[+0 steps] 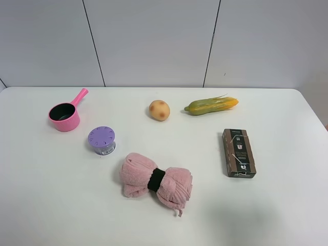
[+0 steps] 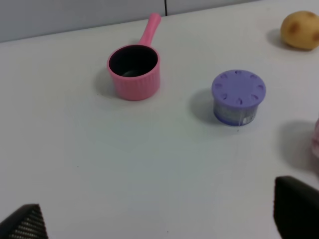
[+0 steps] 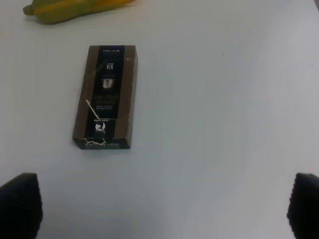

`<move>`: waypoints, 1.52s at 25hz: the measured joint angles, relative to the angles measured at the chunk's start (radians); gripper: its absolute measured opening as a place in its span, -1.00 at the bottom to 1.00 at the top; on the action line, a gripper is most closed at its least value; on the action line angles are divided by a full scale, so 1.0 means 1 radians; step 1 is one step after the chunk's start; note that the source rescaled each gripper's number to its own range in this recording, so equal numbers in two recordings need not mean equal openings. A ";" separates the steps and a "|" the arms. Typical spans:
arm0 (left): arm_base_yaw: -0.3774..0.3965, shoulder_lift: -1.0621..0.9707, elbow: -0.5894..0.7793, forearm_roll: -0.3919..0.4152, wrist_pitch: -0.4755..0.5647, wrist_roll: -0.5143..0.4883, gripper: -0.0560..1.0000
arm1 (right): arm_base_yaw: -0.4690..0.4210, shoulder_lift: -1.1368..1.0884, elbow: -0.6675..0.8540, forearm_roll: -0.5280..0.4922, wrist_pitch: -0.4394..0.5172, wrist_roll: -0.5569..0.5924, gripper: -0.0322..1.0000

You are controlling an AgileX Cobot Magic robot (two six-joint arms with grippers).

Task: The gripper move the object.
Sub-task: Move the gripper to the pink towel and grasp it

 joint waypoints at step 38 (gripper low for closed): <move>0.000 0.000 0.000 0.000 0.000 0.000 1.00 | 0.092 1.030 -0.669 0.531 -0.061 -0.707 1.00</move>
